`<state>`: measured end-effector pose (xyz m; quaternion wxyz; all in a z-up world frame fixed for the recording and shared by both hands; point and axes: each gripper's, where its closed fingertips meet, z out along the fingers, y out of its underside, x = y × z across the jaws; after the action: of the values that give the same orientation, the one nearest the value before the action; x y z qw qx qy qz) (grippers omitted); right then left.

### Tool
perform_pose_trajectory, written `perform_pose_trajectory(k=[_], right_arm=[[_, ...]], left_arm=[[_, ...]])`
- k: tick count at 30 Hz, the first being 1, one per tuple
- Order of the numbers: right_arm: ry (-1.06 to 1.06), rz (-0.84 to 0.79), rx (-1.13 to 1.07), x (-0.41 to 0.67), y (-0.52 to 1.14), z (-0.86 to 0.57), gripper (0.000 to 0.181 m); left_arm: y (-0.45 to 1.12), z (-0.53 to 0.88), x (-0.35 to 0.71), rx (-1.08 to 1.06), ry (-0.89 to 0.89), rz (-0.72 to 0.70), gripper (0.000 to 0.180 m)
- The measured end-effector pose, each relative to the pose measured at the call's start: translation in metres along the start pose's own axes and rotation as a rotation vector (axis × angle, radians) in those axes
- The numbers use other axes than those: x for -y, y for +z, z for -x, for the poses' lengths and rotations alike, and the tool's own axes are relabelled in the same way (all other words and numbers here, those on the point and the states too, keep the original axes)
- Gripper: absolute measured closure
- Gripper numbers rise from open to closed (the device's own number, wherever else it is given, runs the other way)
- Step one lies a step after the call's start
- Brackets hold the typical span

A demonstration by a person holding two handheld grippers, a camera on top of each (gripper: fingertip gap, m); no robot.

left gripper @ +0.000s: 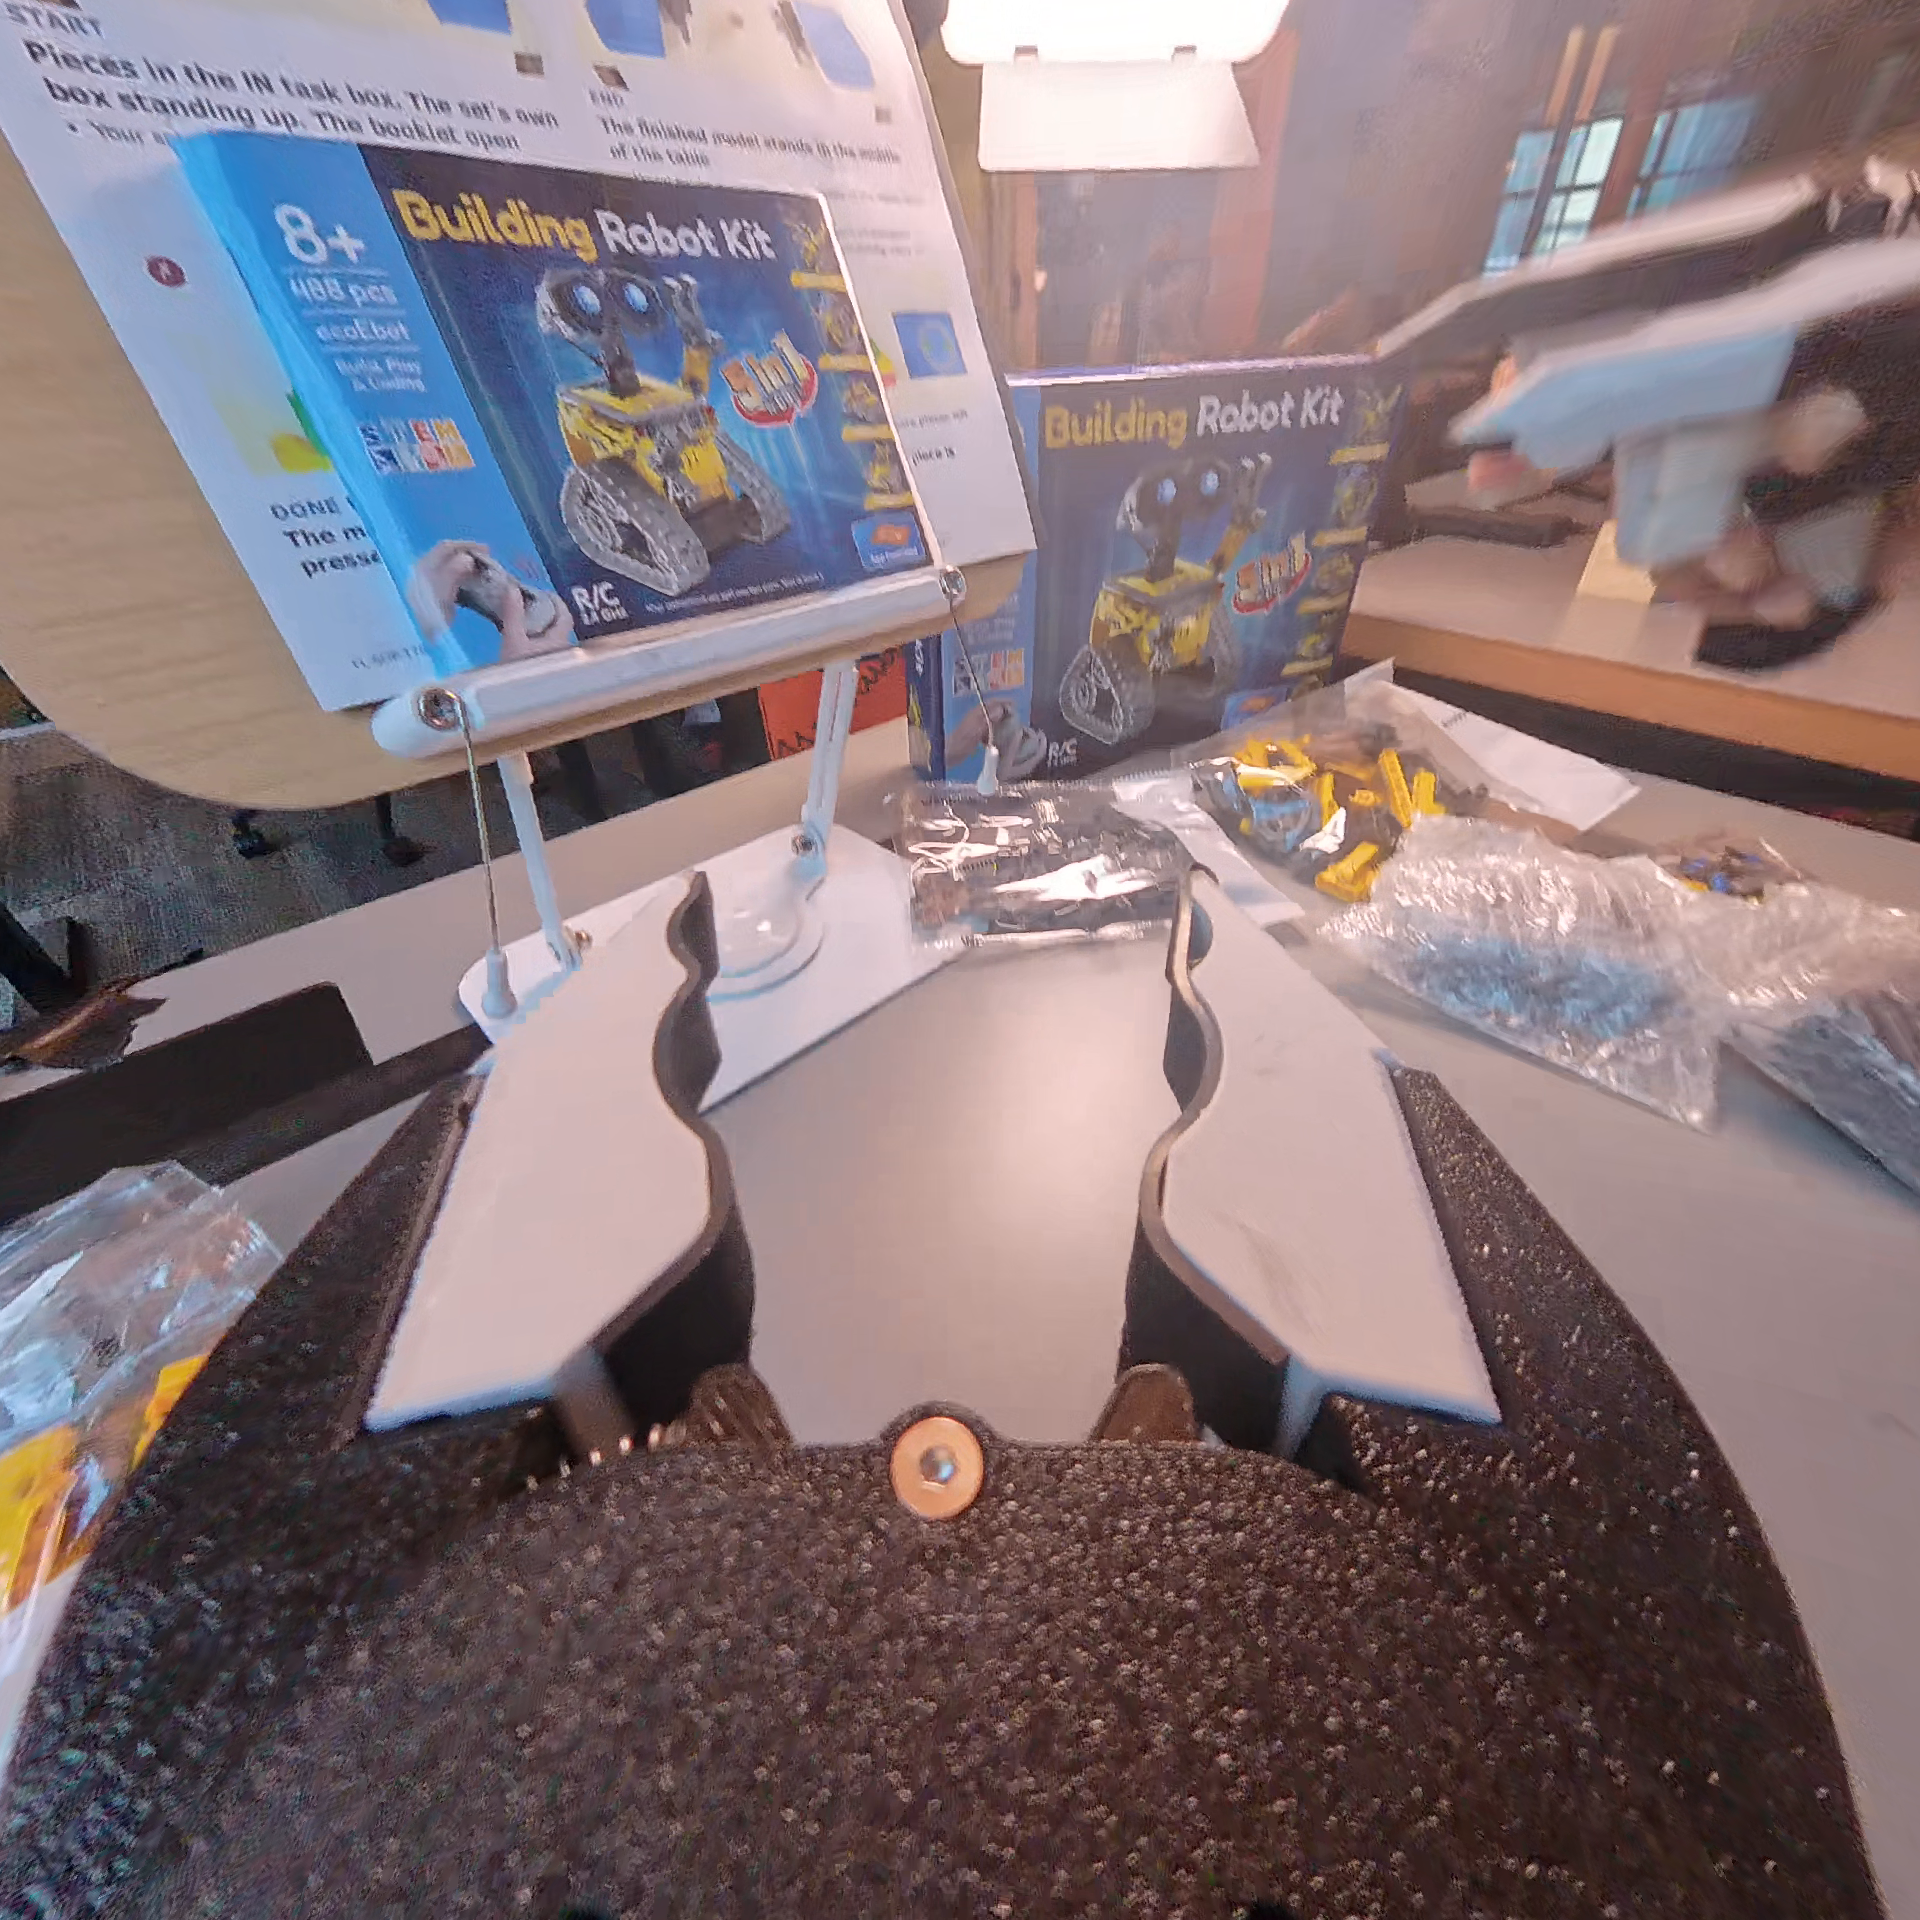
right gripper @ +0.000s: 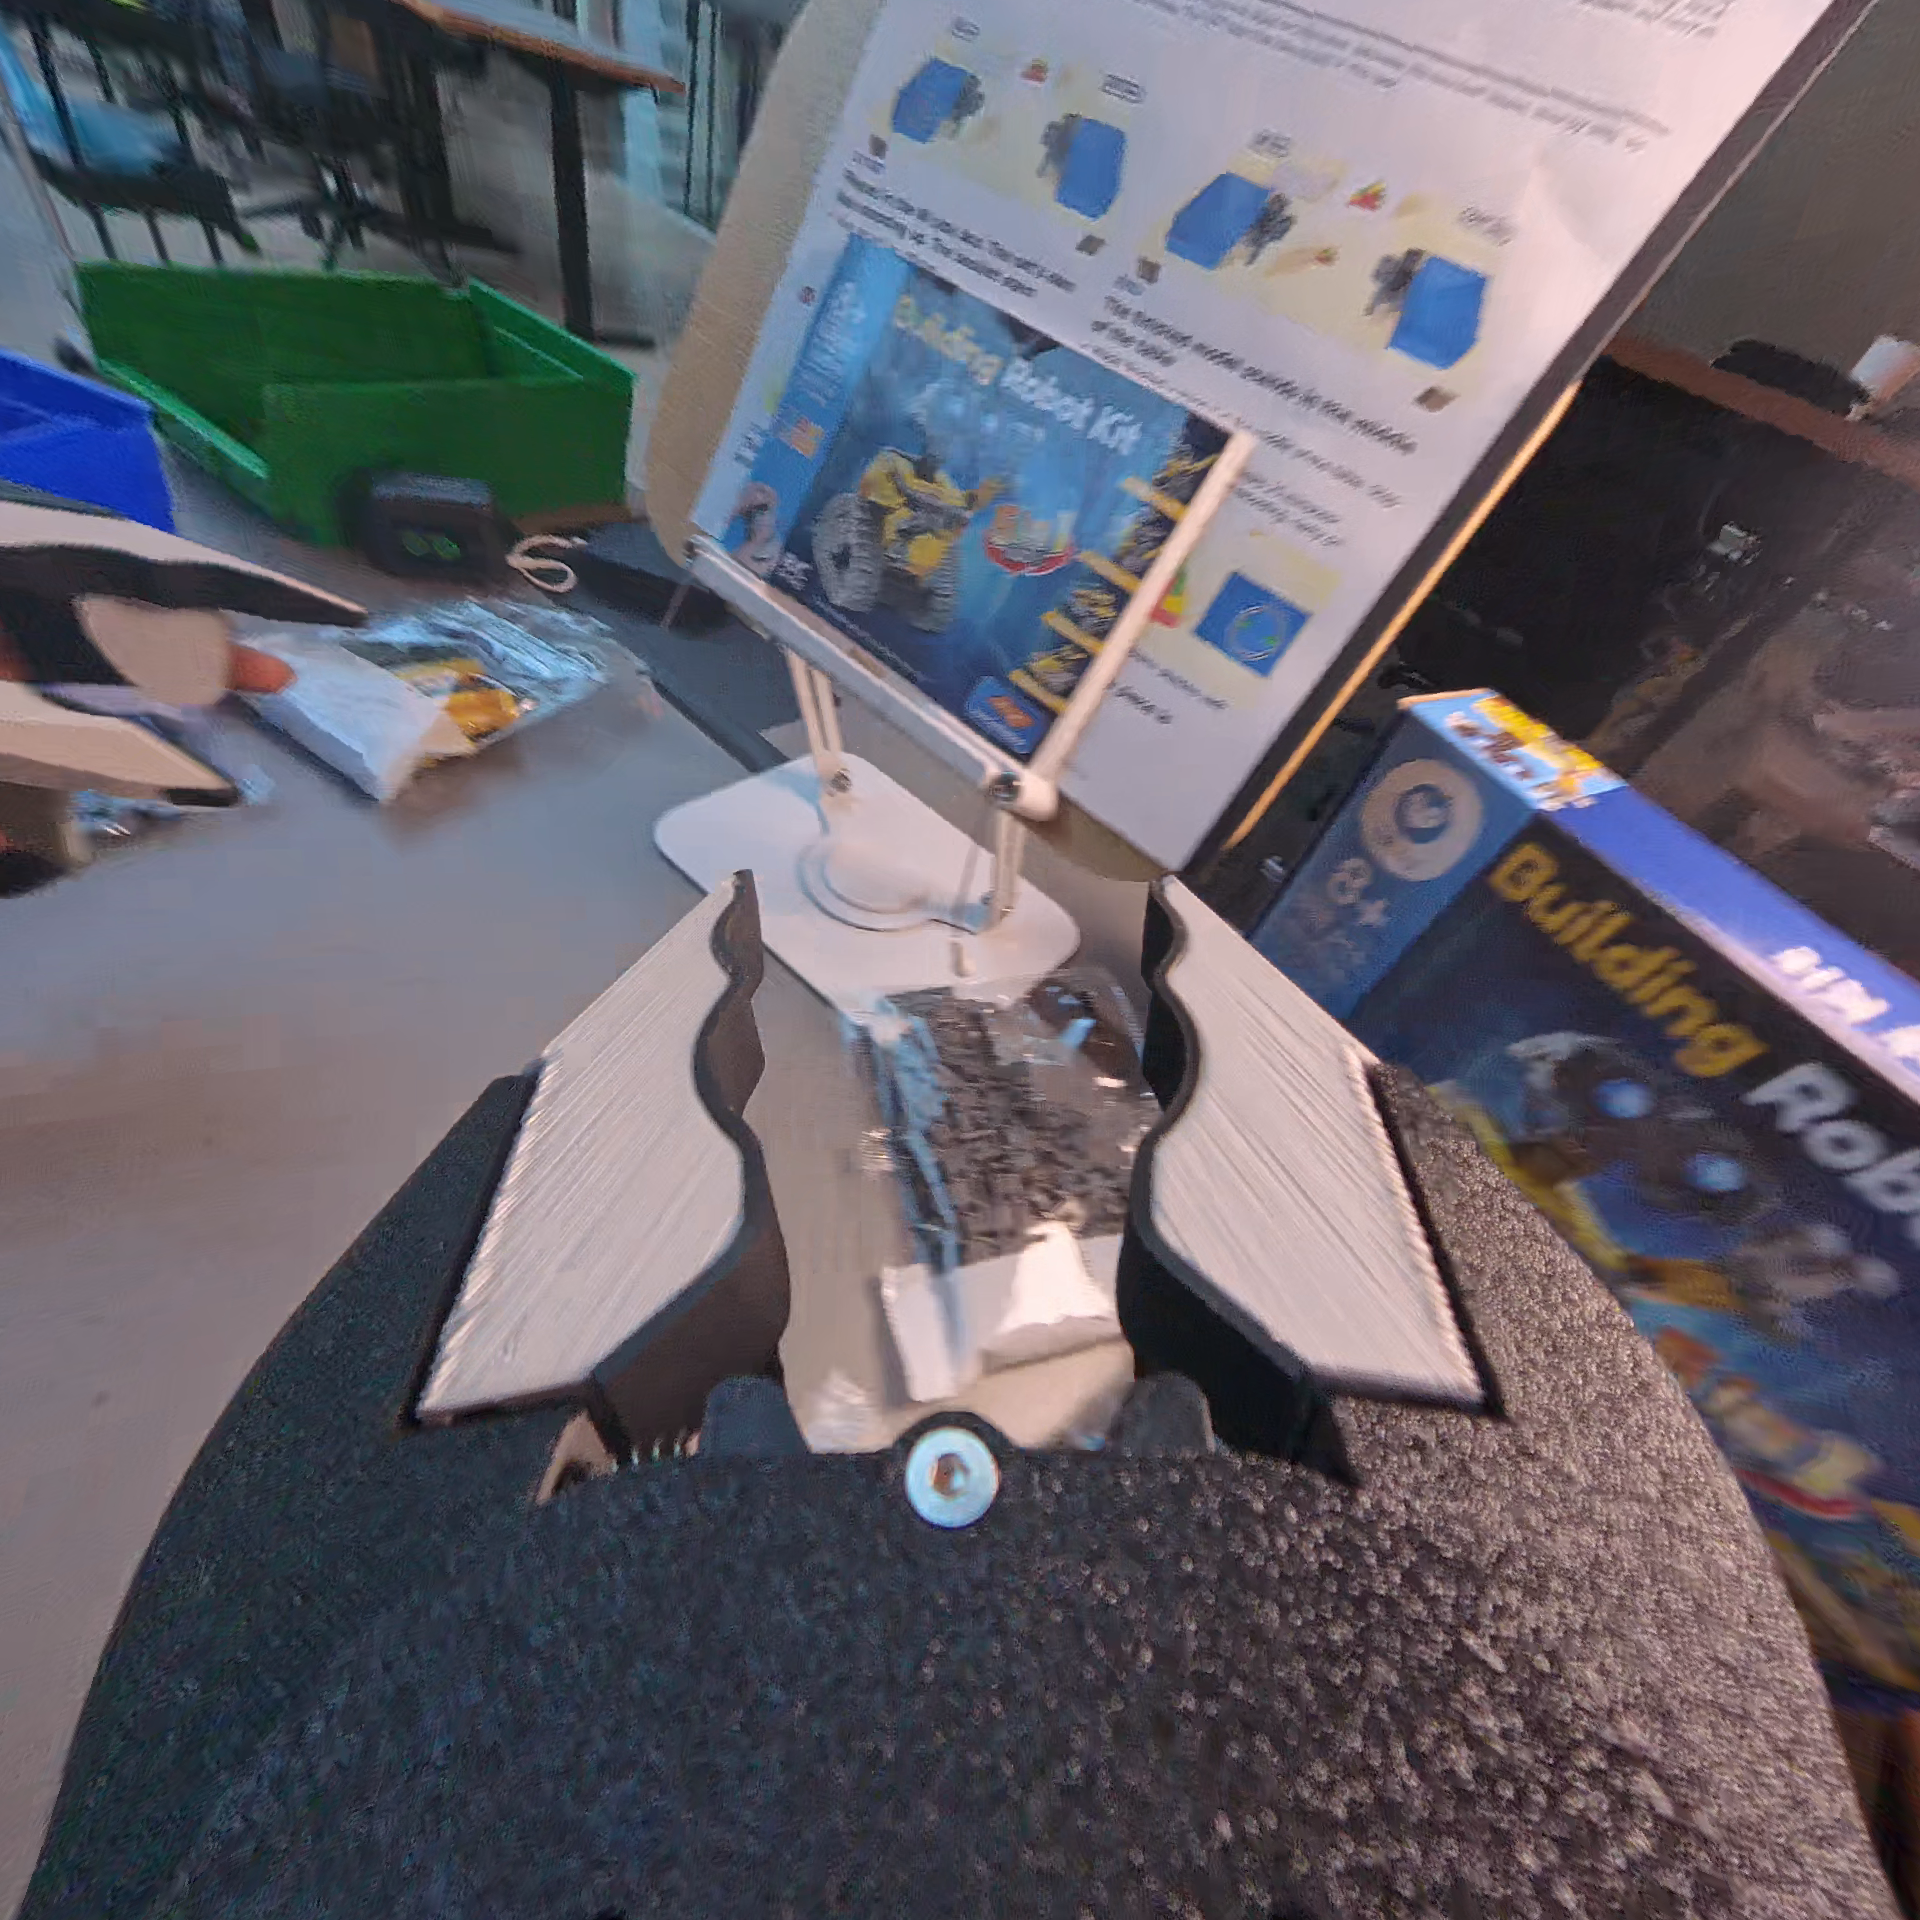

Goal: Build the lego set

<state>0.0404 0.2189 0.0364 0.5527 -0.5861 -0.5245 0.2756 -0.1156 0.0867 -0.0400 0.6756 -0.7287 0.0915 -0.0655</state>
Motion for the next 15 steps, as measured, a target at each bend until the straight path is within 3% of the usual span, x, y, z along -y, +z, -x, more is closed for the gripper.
perform_pose_trajectory(k=[6,12,15], right_arm=[[0.358,-0.111,0.124,-0.048,0.058,0.117,0.121],[0.21,-0.198,0.108,-0.067,0.072,0.154,0.126],[0.249,-0.209,0.1,-0.07,0.069,0.146,0.126]], left_arm=[[0.04,0.039,-0.009,0.067,-0.005,-0.103,0.106],[0.023,0.058,-0.029,0.086,-0.048,-0.095,0.109],[0.02,0.066,-0.034,0.117,-0.036,-0.086,0.109]])
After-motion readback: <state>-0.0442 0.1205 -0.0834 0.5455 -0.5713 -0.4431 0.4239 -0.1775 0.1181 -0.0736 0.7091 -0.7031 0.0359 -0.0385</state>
